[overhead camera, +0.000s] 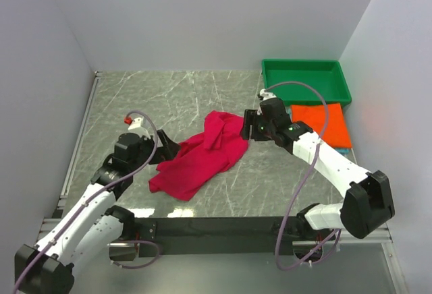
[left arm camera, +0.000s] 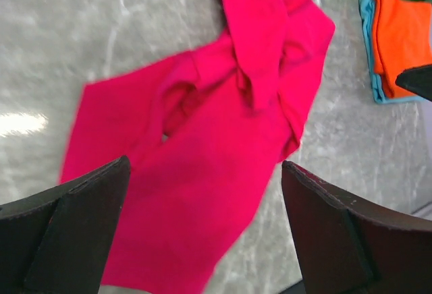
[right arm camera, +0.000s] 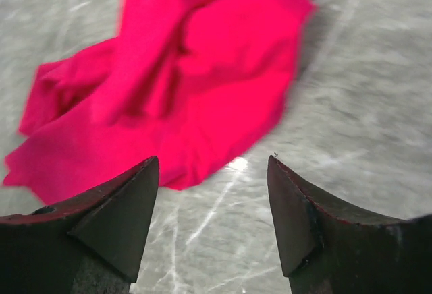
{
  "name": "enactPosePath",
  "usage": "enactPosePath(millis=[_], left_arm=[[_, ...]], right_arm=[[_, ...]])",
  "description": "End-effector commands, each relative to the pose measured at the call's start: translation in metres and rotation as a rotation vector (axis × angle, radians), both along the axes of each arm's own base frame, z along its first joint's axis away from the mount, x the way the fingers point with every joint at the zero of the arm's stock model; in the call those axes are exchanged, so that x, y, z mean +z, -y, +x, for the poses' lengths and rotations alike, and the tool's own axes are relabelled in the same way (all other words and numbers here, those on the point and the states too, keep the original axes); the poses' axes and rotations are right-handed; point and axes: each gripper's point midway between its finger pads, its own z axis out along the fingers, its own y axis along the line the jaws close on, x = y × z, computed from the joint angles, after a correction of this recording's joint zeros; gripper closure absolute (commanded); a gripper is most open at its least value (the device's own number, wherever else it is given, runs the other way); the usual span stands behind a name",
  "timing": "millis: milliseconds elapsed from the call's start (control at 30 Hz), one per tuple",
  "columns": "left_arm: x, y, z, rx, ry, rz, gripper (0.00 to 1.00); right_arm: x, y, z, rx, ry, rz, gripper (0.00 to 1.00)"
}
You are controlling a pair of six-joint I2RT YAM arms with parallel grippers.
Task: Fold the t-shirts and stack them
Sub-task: Flatten the tshirt out
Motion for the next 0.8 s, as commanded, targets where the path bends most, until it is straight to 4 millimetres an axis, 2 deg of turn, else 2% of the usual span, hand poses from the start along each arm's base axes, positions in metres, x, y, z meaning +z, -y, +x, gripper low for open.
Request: enactPosePath(millis=[0,100,133,167,200,233,300,333,400,433,500,533,567,600,667,700,767], left_arm=[[-0.001,0.014,-0.005,0.045,-0.054,-0.064,0.01],[0.011,0.038,-0.002,-0.007,-0.029,-0.096,0.01],[0.005,0.046,0.002,-0.024,-0.052,-0.076,0.01],[0.005,0.048,0.009,-0.009,-0.046,-0.056,0.01],[0.017,0.058,0.015,-0.024,-0.028,-0.054,0.02],[0.004,0.064,0.022,-0.033,-0.065,-0.015,0.03],[0.014,0.078,0.036,-0.050,-0.051,-0.009,0.10],[-0.001,0.085,0.040,-0.060,-0.087,0.019,0.12],[0.003,0.098,0.050,-0.079,-0.083,0.018,0.19],[-0.011,0.103,0.054,-0.082,-0.115,0.039,0.20],[-0.010,0.113,0.063,-0.096,-0.112,0.034,0.26],[-0.022,0.117,0.064,-0.109,-0.142,0.044,0.27],[-0.020,0.123,0.068,-0.116,-0.143,0.038,0.28],[-0.032,0.125,0.069,-0.118,-0.170,0.055,0.28],[-0.032,0.135,0.072,-0.142,-0.177,0.054,0.28],[-0.041,0.139,0.071,-0.154,-0.198,0.069,0.28],[-0.044,0.145,0.074,-0.162,-0.205,0.079,0.28]], right_arm=[[0.012,-0.025,-0.003,0.120,0.054,0.065,0.29],[0.001,-0.026,0.001,0.071,0.013,0.076,0.29],[-0.006,-0.027,-0.001,0.069,-0.003,0.081,0.29],[-0.009,-0.028,-0.002,0.065,-0.009,0.093,0.29],[-0.012,-0.027,-0.004,0.054,-0.021,0.103,0.29],[-0.017,-0.027,-0.008,0.055,-0.029,0.105,0.29],[-0.021,-0.023,-0.013,0.047,-0.035,0.103,0.30],[-0.023,-0.020,-0.016,0.043,-0.036,0.101,0.30],[-0.024,-0.017,-0.021,0.042,-0.037,0.101,0.30],[-0.025,-0.016,-0.023,0.041,-0.037,0.101,0.30],[-0.025,-0.014,-0.028,0.043,-0.035,0.109,0.30],[-0.025,-0.014,-0.030,0.044,-0.033,0.114,0.30],[-0.024,-0.014,-0.031,0.044,-0.032,0.117,0.30],[-0.026,-0.013,-0.033,0.043,-0.033,0.119,0.30],[-0.025,-0.013,-0.035,0.046,-0.029,0.127,0.30],[-0.026,-0.013,-0.037,0.048,-0.032,0.130,0.30],[-0.027,-0.014,-0.037,0.048,-0.035,0.135,0.30]])
